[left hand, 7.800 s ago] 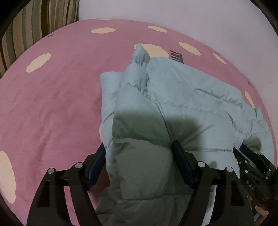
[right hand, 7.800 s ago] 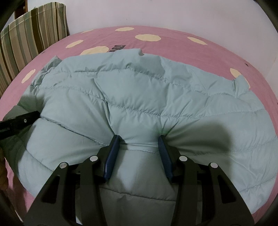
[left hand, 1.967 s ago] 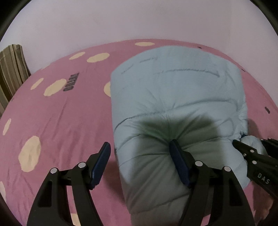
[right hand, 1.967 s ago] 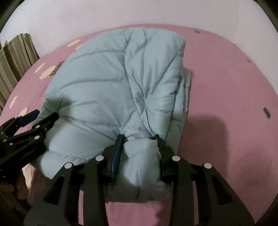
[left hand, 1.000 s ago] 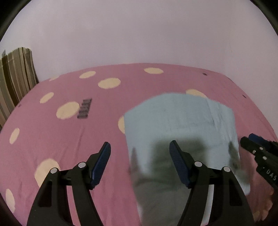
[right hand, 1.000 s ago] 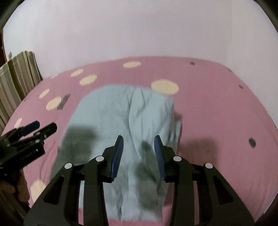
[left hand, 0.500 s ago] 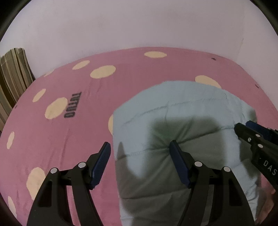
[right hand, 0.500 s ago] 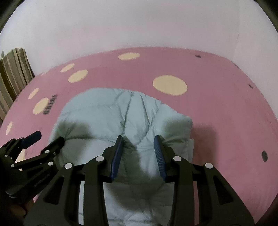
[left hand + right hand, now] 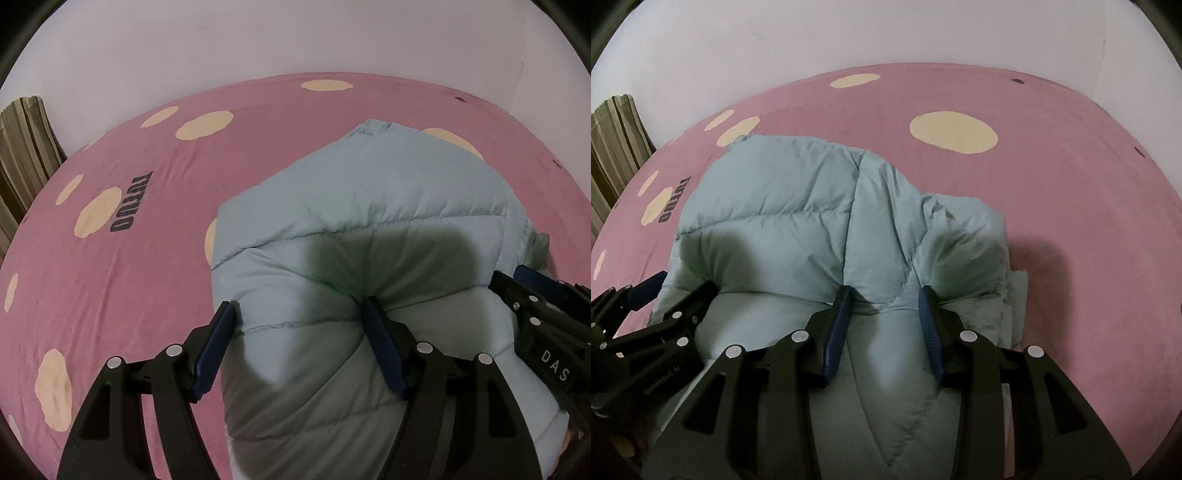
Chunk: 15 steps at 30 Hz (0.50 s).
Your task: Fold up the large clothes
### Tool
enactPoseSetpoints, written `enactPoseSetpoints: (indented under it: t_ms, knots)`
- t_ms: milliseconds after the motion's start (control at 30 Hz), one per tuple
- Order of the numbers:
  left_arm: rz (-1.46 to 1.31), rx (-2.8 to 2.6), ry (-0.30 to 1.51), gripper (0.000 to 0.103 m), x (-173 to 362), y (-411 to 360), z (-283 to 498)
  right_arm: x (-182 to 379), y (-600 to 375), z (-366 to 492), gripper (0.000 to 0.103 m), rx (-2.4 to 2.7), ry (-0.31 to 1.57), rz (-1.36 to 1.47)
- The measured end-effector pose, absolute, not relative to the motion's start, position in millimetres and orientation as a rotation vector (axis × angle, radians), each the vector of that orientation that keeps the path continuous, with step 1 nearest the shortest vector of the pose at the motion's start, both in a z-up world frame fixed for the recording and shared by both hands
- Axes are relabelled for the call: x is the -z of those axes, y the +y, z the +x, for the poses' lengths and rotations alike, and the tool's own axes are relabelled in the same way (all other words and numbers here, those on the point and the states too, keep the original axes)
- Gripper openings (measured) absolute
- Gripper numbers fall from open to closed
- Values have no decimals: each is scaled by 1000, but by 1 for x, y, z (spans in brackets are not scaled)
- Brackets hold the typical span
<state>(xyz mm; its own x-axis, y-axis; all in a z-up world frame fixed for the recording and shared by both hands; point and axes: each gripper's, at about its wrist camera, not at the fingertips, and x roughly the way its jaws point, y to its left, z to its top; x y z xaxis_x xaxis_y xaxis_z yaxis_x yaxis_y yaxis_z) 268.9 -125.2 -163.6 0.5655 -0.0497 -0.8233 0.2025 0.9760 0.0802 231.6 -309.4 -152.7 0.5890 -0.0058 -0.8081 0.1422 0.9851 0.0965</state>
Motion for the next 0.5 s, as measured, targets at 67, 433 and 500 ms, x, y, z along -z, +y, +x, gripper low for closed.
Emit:
enactPoseSetpoints:
  t_ms: [67, 433, 500]
  knots:
    - [178, 147, 956, 71, 167, -126, 269, 154, -309, 232, 37, 90, 934, 154]
    - [182, 148, 919, 71, 176, -127, 267, 158, -307, 228, 37, 101, 900, 143]
    - [180, 149, 917, 71, 177, -126, 267, 158, -307, 228, 37, 102, 898, 137]
